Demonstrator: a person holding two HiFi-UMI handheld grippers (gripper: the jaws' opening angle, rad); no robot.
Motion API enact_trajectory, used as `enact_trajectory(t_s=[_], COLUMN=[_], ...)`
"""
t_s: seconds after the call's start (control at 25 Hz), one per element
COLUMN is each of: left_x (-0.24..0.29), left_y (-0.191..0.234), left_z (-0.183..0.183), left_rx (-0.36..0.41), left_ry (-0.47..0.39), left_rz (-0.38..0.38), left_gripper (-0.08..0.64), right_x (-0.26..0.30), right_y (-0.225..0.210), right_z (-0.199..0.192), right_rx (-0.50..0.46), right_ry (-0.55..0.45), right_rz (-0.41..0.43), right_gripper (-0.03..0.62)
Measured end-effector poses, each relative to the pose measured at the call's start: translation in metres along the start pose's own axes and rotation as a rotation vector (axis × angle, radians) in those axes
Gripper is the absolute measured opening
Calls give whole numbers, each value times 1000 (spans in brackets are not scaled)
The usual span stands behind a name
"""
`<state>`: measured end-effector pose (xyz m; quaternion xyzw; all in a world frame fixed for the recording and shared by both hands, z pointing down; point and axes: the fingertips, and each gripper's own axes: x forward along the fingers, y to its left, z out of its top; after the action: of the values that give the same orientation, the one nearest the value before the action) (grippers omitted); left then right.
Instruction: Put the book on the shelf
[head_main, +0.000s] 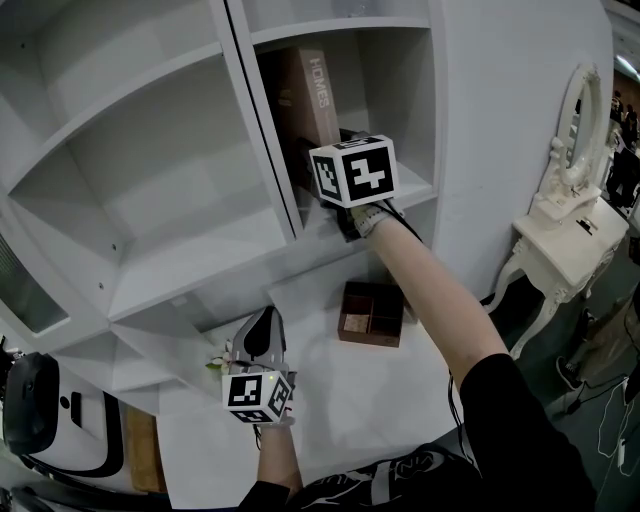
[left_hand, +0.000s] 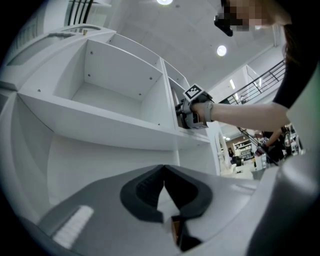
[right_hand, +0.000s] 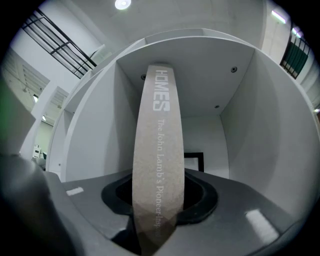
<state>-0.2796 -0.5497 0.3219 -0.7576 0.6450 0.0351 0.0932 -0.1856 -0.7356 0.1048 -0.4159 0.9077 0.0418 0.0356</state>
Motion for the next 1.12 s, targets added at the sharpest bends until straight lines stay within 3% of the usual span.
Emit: enact_trajectory(t_s=[0.2,0.52,0.96,1.12], left_x=[-3,-18,-33,-45], left_y=[2,9,-1,0], left_z=[1,0,1,4], left_rx=[8,-4,2,7], left_ry=[7,17,28,31], left_rz=[3,12,-16,-7], left_gripper=[0,0,0,0], right_x=[6,-3,-46,-60], right_y=[0,7,9,13], right_z=[1,-13,-11,-16], right_rx=[-20,-14,-87,-71], right_ry=[13,7,-27,-32], right_rz=[-14,50,40,44], right_gripper=[181,216,270,270])
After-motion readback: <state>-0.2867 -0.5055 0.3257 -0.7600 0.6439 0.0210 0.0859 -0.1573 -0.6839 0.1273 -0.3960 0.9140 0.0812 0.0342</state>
